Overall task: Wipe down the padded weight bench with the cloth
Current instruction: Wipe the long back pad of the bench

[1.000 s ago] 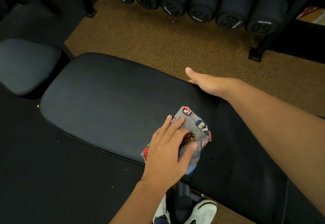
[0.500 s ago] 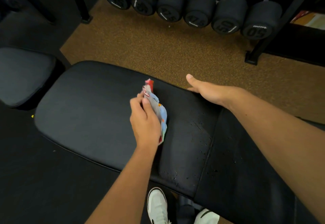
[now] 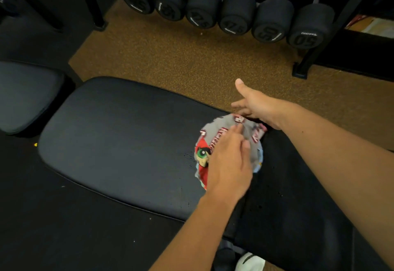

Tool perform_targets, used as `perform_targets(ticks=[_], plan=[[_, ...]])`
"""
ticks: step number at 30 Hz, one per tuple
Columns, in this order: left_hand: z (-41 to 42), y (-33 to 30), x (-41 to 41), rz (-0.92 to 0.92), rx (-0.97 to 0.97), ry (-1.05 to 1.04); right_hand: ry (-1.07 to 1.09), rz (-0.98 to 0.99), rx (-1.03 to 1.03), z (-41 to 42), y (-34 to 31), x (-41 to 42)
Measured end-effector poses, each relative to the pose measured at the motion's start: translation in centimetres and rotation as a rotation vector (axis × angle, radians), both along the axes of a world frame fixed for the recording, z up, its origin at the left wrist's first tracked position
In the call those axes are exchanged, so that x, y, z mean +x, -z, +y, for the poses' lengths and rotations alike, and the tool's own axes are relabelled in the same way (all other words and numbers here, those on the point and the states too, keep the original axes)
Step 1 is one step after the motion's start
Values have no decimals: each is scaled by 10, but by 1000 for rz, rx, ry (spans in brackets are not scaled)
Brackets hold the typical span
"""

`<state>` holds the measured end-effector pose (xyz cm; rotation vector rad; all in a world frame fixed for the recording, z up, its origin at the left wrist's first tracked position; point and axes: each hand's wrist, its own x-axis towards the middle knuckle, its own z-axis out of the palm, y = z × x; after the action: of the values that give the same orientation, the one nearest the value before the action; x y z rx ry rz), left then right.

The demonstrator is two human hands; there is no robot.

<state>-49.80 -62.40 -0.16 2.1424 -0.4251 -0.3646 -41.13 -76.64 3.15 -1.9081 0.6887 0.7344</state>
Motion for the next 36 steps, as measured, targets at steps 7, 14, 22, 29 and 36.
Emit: perform_targets(ticks=[7, 14, 22, 29, 36], plan=[[38, -2, -62, -24, 55, 279, -11, -6, -16, -2, 0, -4], [17, 13, -19, -320, 252, 379, -115, -10, -164, -1, 3, -10], [-6, 15, 2, -302, 293, 230, -117, -146, -248, -8, -3, -20], [36, 17, -33, -343, 347, 335, -167, -352, -328, 14, 4, -25], [40, 33, 40, -318, 417, 163, -125, -497, -304, 19, 2, -21]])
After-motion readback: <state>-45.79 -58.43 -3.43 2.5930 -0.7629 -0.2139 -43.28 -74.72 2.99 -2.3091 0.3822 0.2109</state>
